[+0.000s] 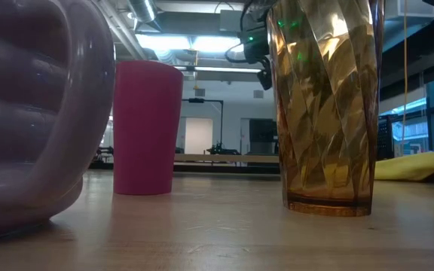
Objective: Stack small to large cups/mugs on shelf
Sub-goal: Put the transparent mug on the shelf, then put the brown cup on the shelf
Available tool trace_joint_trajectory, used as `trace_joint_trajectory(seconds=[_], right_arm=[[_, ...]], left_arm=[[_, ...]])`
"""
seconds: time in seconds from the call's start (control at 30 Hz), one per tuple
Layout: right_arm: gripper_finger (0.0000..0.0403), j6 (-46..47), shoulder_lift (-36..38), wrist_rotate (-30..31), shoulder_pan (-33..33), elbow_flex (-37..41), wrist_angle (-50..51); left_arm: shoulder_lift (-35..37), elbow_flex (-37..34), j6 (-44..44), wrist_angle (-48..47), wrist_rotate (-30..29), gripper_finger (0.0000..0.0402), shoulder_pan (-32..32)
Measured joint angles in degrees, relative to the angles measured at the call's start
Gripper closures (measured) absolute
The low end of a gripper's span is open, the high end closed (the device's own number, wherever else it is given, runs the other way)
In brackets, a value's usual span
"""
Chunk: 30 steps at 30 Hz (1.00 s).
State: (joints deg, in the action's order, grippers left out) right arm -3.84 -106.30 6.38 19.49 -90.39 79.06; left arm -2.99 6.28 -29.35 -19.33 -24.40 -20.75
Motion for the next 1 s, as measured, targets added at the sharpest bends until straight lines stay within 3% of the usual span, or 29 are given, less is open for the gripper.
trace_joint_trajectory(seconds=[0.2,0.43,0.57,0.73,1.0], right_arm=[[0.0397,-1.1,0.0,-4.7,-0.1,0.0,-3.5],[0.0377,-3.6,0.1,-19.1,-2.4,-2.0,-9.1],[0.0358,-7.7,0.1,-25.1,-5.5,-7.5,-9.5],[0.0344,-11.5,0.1,-25.4,-11.1,-18.6,-9.3],[0.0341,-13.3,-0.1,-16.1,-19.3,-33.6,-9.4]], left_arm=[[0.0,0.0,0.0,0.0,0.0,0.0348,0.0],[0.0,0.0,0.0,0.0,0.0,0.0348,0.0],[0.0,0.0,0.0,0.0,0.0,0.0348,0.0],[0.0,0.0,0.0,0.0,0.0,0.0348,0.0],[0.0,0.0,0.0,0.0,0.0,0.0348,0.0]])
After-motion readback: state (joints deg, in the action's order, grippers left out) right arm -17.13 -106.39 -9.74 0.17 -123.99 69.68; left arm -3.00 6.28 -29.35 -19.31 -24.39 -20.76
